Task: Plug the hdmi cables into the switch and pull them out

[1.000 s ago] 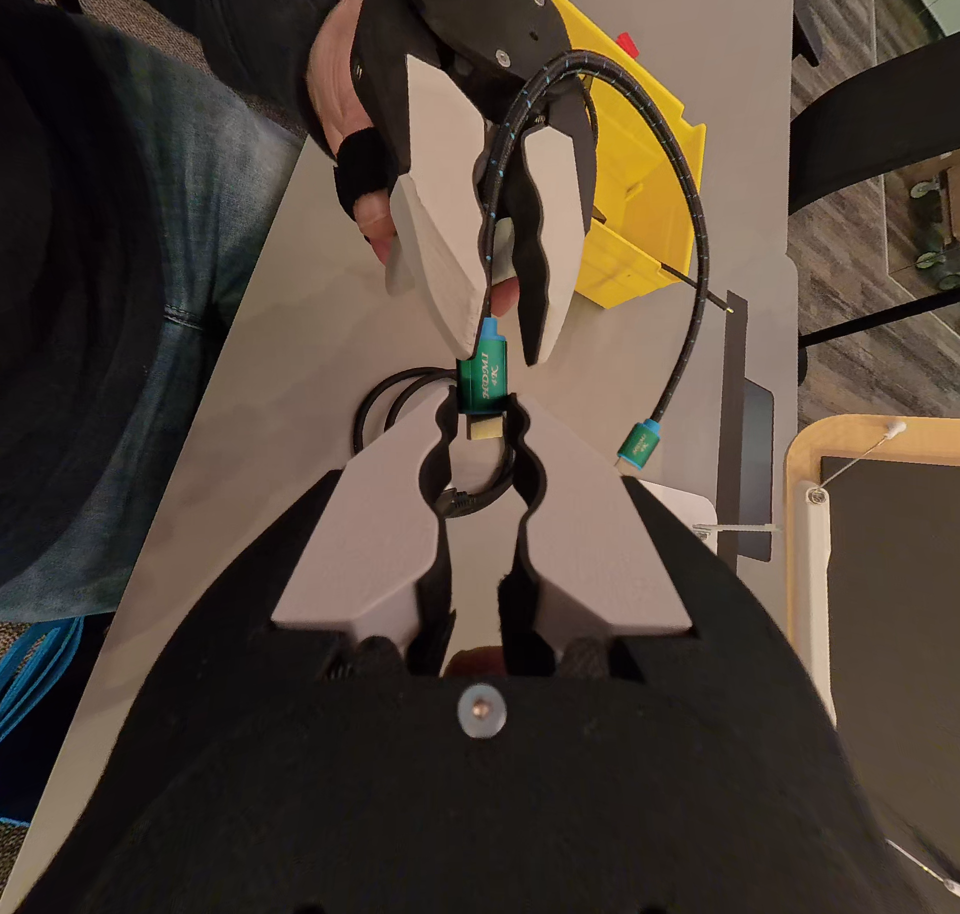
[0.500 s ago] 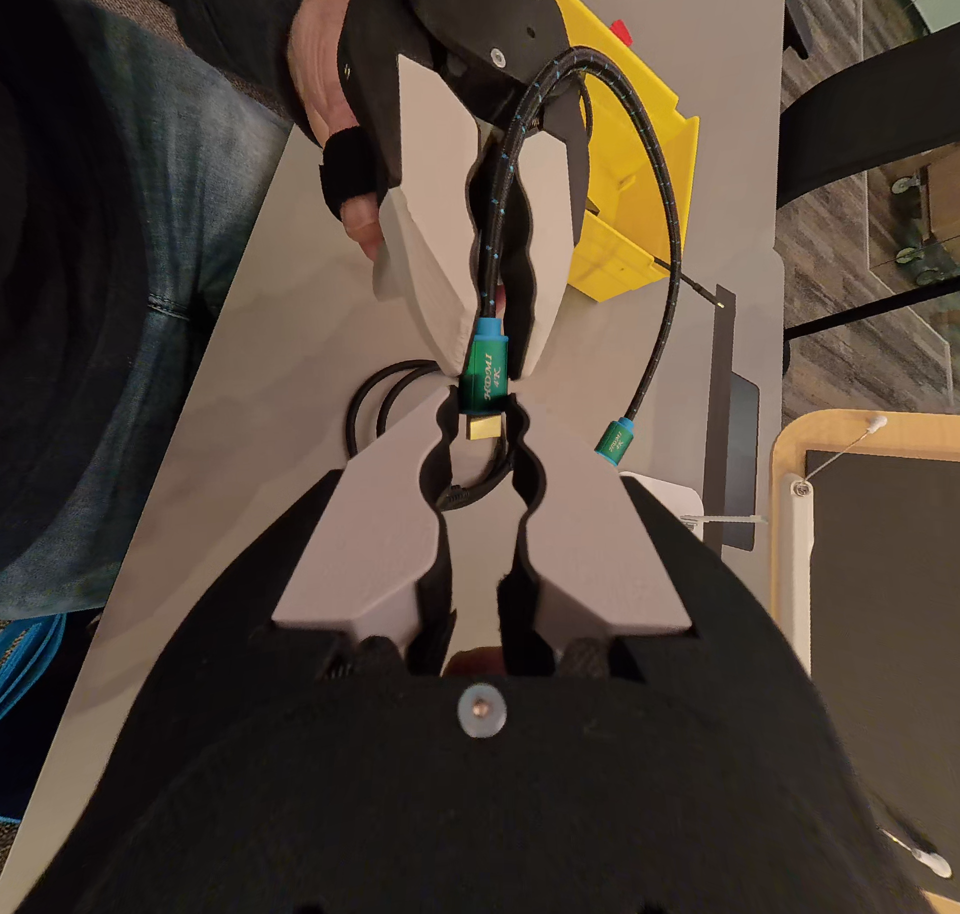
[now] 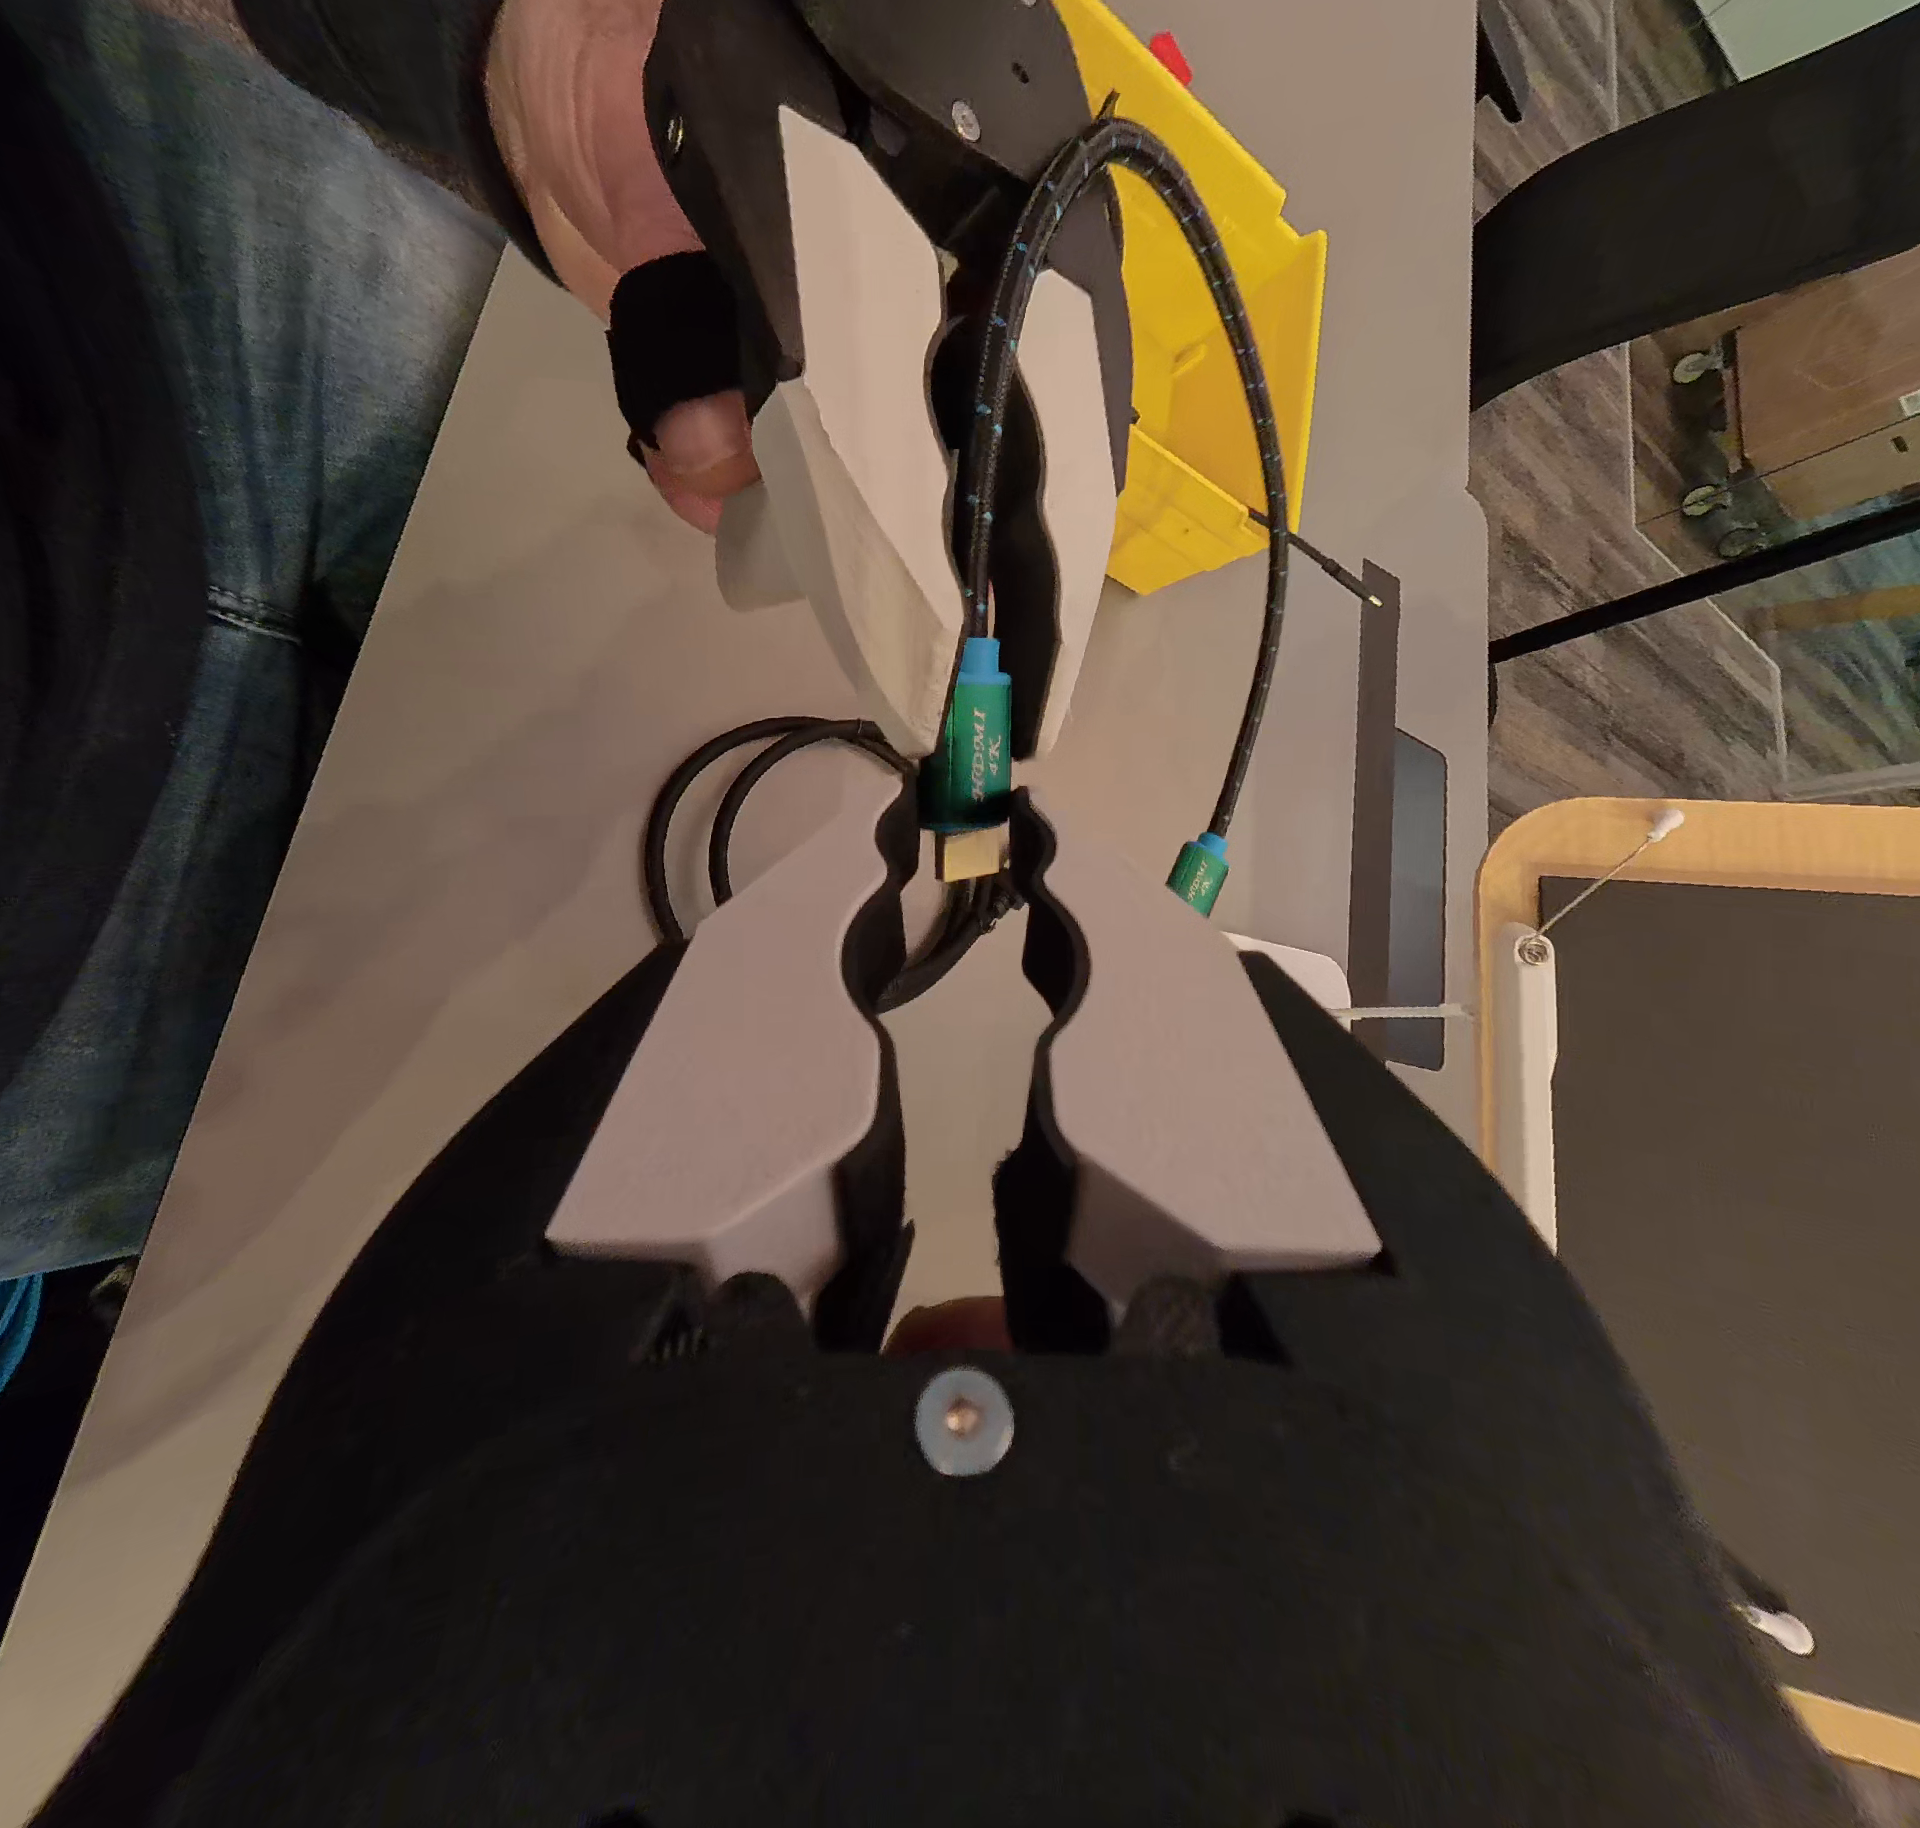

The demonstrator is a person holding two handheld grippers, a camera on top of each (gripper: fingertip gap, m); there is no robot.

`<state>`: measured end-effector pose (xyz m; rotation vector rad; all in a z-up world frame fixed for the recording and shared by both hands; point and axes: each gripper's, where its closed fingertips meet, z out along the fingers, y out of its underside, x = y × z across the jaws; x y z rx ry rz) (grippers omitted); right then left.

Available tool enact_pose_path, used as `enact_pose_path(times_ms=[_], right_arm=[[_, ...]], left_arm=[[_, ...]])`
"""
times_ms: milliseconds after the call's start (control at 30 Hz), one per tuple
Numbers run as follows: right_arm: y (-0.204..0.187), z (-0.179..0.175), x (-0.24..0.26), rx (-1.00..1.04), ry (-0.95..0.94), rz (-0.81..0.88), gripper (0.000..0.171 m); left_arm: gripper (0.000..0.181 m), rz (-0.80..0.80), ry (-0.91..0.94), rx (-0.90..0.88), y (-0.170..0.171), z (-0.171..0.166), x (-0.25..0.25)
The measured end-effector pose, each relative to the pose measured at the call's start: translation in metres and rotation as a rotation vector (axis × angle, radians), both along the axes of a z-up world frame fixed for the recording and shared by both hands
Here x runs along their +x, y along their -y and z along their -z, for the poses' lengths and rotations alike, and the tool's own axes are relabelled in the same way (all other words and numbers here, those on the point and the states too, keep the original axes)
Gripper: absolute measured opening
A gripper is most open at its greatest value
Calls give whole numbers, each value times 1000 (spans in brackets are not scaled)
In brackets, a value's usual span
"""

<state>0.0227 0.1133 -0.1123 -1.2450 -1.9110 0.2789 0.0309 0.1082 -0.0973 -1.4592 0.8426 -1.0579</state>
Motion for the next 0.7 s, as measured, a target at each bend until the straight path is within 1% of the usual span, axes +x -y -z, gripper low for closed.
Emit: enact_pose_path(times_ms=[367,433,567,600,700], right_arm=[[0,-1,0,52,-1,16,10],[1,-1,-1,49,-9,14,10],[0,-1,-1,79,-14,20,9],[-1,-2,-1,96,-21,24,9],[-7,-5,0,213,-30,59,9]], left_arm=[[21,-11,1,-25,-2,1,0],[17,-11,4,-31,-3,0,-1],[17,-12,15,-52,-3,1,-1],[18,-7,28,-66,-3,-1,-1],[31,8,59,-111,-2,-6,0]])
